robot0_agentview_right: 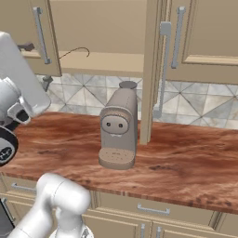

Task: Open the cabinet and move the ladle to the pot. Then close the cabinet.

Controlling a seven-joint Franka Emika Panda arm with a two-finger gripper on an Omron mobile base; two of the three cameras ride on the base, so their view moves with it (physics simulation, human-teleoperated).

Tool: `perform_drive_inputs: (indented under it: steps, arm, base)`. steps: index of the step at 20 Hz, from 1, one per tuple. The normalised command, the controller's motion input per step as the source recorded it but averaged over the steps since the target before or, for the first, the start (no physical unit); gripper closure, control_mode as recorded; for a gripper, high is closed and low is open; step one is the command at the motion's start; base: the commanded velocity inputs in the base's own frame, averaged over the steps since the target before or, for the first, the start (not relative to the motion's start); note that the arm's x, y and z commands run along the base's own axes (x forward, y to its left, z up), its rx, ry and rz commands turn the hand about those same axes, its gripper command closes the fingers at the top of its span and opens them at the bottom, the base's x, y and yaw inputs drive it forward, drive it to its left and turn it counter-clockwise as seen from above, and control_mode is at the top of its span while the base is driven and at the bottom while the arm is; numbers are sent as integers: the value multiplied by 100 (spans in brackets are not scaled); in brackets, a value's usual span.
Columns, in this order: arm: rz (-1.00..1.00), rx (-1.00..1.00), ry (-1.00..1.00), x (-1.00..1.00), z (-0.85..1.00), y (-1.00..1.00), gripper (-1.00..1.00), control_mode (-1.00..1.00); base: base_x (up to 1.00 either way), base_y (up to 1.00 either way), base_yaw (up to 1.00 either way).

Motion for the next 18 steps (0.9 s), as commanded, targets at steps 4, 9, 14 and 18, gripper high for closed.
perform_drive_inputs:
  steps: [4,9,14,18]
  arm:
    - [0,-56,81,80,-14,100,-100,-100]
    - [0,-95,58,38,18,97,-100,-100]
    - [0,-88,34,15,15,73,-100,-100]
    - [0,-79,22,14,1,55,-100,-100]
  base:
    - [0,0,0]
    - [0,0,0]
    - [0,0,0]
    - [0,0,0]
